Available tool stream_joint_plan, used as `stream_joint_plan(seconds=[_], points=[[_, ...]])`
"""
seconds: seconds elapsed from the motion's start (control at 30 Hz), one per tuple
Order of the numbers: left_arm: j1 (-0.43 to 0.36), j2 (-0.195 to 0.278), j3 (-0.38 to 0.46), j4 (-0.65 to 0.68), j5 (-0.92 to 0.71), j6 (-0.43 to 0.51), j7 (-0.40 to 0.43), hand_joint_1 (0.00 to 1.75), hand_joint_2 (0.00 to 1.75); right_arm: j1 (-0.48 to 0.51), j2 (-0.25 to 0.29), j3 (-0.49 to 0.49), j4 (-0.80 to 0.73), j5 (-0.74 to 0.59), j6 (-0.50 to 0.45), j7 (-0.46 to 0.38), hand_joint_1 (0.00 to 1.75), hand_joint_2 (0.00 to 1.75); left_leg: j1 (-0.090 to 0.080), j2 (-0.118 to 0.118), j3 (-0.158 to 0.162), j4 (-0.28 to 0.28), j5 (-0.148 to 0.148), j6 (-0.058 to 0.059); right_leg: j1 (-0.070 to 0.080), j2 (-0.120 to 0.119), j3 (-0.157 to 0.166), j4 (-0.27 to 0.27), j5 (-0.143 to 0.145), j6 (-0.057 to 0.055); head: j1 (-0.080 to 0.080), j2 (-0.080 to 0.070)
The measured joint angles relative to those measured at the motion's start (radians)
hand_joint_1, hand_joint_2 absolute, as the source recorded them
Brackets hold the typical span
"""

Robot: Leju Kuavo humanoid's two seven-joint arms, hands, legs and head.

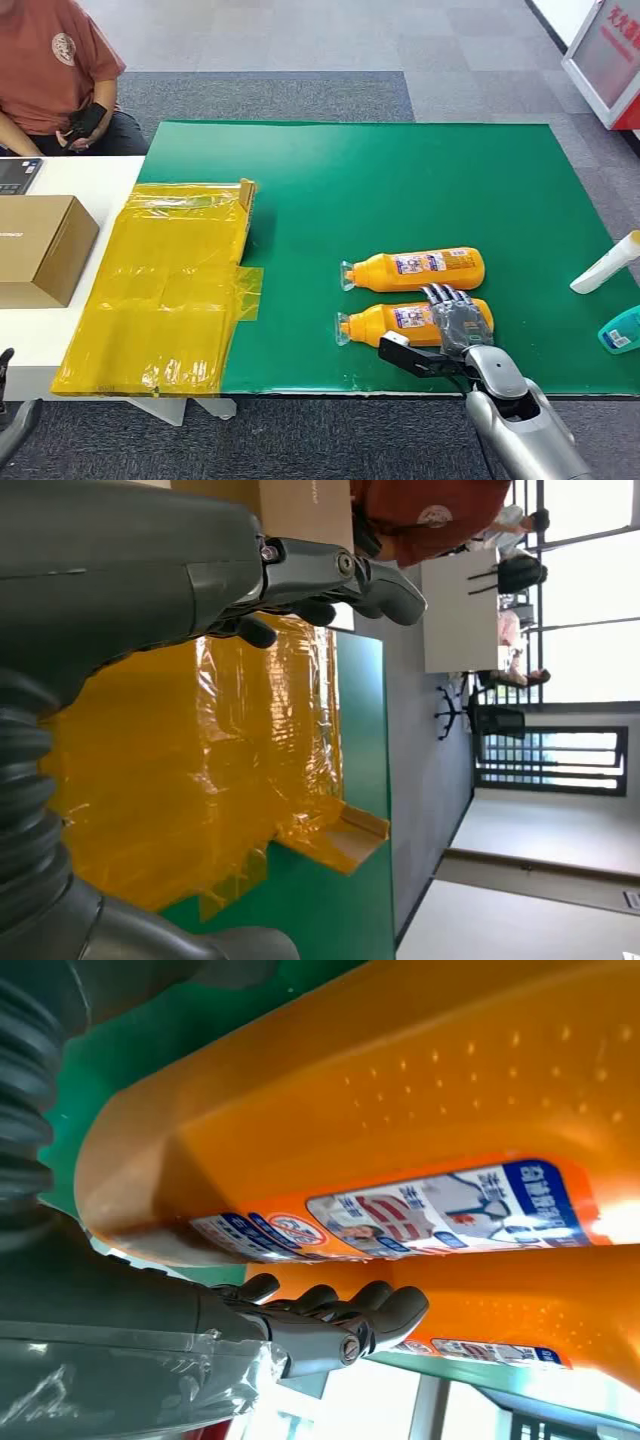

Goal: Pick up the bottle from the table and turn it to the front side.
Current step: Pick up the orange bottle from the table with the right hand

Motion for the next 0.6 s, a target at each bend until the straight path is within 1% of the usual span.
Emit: stream_joint_plan(seconds=[0.07,0.1,0.2,0.23,0.37,0.6], points=[[0.000,0.000,0.000,0.000,0.000,0.000,0.000,0.00,1.75,-0.002,0.000,0.001,0.002,0.000,0.000,0.000,0.00,1.75,0.000,0.000,0.000,0.000,0.000,0.000,0.000,0.000,0.000,0.000,0.000,0.000,0.000,0.000],[0.000,0.000,0.000,0.000,0.000,0.000,0.000,0.00,1.75,-0.004,0.000,0.003,0.005,0.000,0.000,-0.001,0.39,1.75,0.000,0.000,0.000,0.000,0.000,0.000,0.000,0.000,0.000,0.000,0.000,0.000,0.000,0.000],[0.001,0.000,0.000,0.000,0.000,0.000,0.000,0.00,1.75,-0.008,0.000,0.008,0.011,0.000,0.001,-0.003,1.70,1.75,0.000,0.000,0.001,0.000,0.001,0.000,0.000,0.000,0.001,0.000,0.000,0.000,0.000,0.000],[0.001,0.000,0.000,0.000,0.001,-0.001,0.000,0.00,1.75,-0.008,0.000,0.010,0.013,0.000,0.002,-0.004,1.75,1.75,0.000,0.001,0.001,0.000,0.001,0.000,0.000,0.000,0.001,0.000,0.001,0.000,0.000,0.000],[0.002,0.000,0.000,0.000,0.002,-0.002,-0.001,0.00,1.75,-0.013,-0.001,0.019,0.023,-0.001,0.004,-0.011,1.75,1.75,0.000,0.000,0.001,0.000,0.002,0.001,0.000,0.000,0.001,0.000,0.002,0.002,0.000,0.000],[0.003,0.000,0.002,0.000,0.008,-0.006,-0.006,0.00,1.75,-0.029,-0.003,0.026,0.037,-0.007,0.004,-0.018,1.75,1.75,0.000,0.000,0.000,0.000,0.001,0.001,0.000,0.000,0.001,0.000,0.001,0.002,0.000,0.000]])
